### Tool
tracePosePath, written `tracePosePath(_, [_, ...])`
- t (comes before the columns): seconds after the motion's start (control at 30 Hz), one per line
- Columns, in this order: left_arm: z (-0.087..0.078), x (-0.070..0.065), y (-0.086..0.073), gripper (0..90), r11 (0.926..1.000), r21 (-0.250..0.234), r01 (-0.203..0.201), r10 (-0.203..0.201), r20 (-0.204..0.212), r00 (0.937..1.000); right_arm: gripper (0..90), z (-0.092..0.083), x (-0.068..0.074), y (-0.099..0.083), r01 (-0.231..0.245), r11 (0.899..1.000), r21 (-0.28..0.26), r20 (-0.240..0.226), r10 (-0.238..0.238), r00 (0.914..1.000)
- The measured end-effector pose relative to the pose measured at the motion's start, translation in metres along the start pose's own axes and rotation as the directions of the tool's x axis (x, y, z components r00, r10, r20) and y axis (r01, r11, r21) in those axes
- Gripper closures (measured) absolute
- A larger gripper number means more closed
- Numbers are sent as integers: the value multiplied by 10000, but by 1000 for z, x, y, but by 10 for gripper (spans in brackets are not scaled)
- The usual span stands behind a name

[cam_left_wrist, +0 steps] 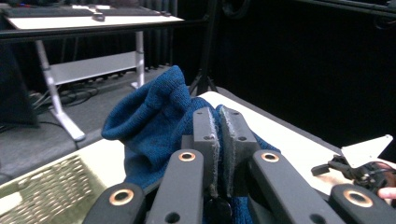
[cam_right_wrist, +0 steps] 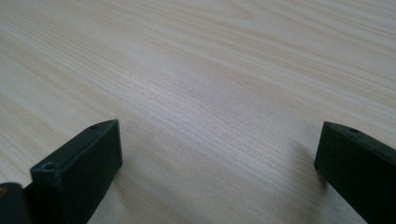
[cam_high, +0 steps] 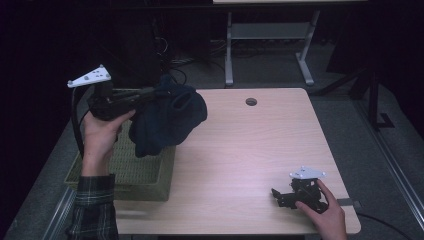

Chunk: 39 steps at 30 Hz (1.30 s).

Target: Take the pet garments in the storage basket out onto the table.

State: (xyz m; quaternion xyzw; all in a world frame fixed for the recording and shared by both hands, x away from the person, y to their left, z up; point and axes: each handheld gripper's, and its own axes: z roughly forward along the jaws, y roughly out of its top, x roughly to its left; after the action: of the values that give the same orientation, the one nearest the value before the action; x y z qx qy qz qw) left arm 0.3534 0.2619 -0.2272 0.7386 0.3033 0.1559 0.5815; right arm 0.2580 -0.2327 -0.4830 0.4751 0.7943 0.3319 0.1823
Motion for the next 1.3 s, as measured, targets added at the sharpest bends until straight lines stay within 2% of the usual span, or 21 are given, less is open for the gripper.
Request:
tracePosePath(0.13, [16, -8, 3, 852, 10000, -68, 25, -22, 433, 9991, 4, 0, 0, 0, -51, 10000, 13, 1, 51, 10000])
tracePosePath(0.2, [19, -10, 4, 852, 10000, -46, -25, 27, 486, 9988, 4, 0, 0, 0, -42, 10000, 15, 0, 42, 10000])
tracePosePath(0.4, [46, -23, 6, 852, 9999, 47, -118, 114, 855, 9963, 4, 0, 0, 0, -26, 10000, 2, 8, 26, 10000])
tracePosePath(0.77, [82, -38, 10, 852, 9994, 237, -263, 229, 1346, 9906, 4, 0, 0, 0, -20, 10000, 9, 14, 20, 10000])
tracePosePath(0.8, [89, -41, 11, 852, 9994, 208, -263, 229, 1510, 9883, 4, 0, 0, 0, -17, 10000, 9, 15, 17, 10000])
tracePosePath(0.87, [93, -43, 12, 852, 9995, 201, -250, 216, 1553, 9876, 4, 0, 0, 0, -23, 10000, 7, 15, 23, 10000])
tracePosePath(0.9, [100, -45, 12, 852, 9994, 215, -254, 214, 1692, 9854, 4, 0, 0, 0, -24, 10000, 7, 15, 24, 10000])
tracePosePath(0.93, [100, -45, 12, 852, 9994, 215, -254, 214, 1692, 9854, 4, 0, 0, 0, -24, 10000, 7, 15, 24, 10000])
tracePosePath(1.1, [121, -51, 10, 852, 9988, 369, -314, 234, 1990, 9797, 4, 0, 0, 0, -16, 10000, 6, 17, 16, 10000])
tracePosePath(1.13, [129, -52, 7, 852, 9988, 395, -294, 204, 2121, 9770, 4, 0, 0, 0, -25, 10000, 10, 19, 25, 10000])
tracePosePath(1.17, [129, -52, 7, 852, 9988, 395, -294, 204, 2121, 9770, 4, 0, 0, 0, -25, 10000, 10, 19, 25, 10000])
tracePosePath(1.23, [144, -55, 2, 852, 9989, 427, -195, 85, 2432, 9699, 4, 0, 0, 0, -15, 10000, 6, 21, 15, 10000])
tracePosePath(1.3, [150, -56, -1, 852, 9985, 473, -259, 133, 2493, 9683, 5, 0, 0, 0, -7, 10000, 1, 23, 7, 10000])
